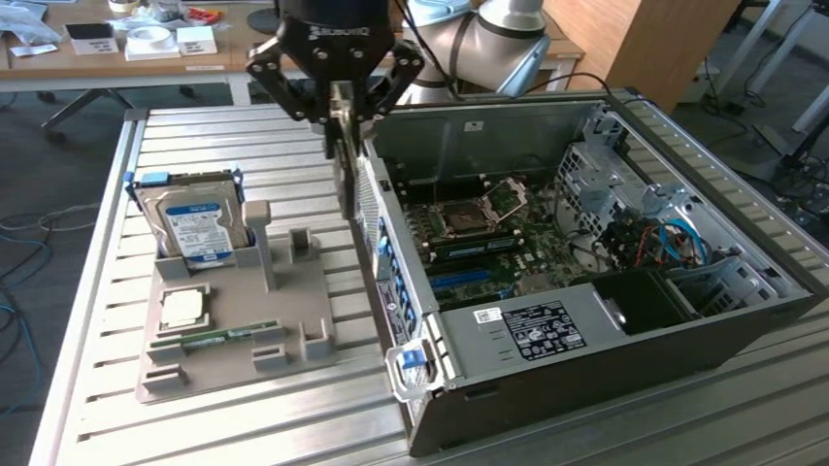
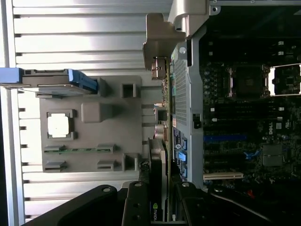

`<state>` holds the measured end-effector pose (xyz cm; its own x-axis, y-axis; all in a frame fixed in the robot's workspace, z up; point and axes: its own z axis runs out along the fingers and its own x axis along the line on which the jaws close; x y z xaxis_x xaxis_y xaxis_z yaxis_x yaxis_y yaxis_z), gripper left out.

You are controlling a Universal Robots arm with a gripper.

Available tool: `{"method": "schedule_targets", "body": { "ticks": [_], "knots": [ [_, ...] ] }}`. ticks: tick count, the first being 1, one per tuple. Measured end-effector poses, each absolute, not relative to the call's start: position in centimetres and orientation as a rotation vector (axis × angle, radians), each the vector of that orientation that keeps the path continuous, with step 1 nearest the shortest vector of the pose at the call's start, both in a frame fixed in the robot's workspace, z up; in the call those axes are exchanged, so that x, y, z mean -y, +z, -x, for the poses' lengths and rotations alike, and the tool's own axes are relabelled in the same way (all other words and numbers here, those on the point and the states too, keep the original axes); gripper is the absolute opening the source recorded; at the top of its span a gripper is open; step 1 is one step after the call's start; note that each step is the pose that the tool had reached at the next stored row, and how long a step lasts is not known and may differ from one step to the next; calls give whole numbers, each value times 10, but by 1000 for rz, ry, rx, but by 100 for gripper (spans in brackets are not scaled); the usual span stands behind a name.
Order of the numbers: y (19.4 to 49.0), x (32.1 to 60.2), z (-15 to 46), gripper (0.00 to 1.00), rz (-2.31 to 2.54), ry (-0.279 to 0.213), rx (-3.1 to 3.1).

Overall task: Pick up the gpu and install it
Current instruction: 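Pick up the gpu and move the gpu toward the slot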

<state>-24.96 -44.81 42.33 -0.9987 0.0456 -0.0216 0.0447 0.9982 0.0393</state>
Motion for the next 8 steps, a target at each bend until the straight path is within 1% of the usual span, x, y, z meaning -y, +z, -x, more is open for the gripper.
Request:
{"method": "schedule_targets", "body": {
  "ticks": [8],
  "knots": [
    [423,448,214,27,-71,61,-3118]
  ]
}}
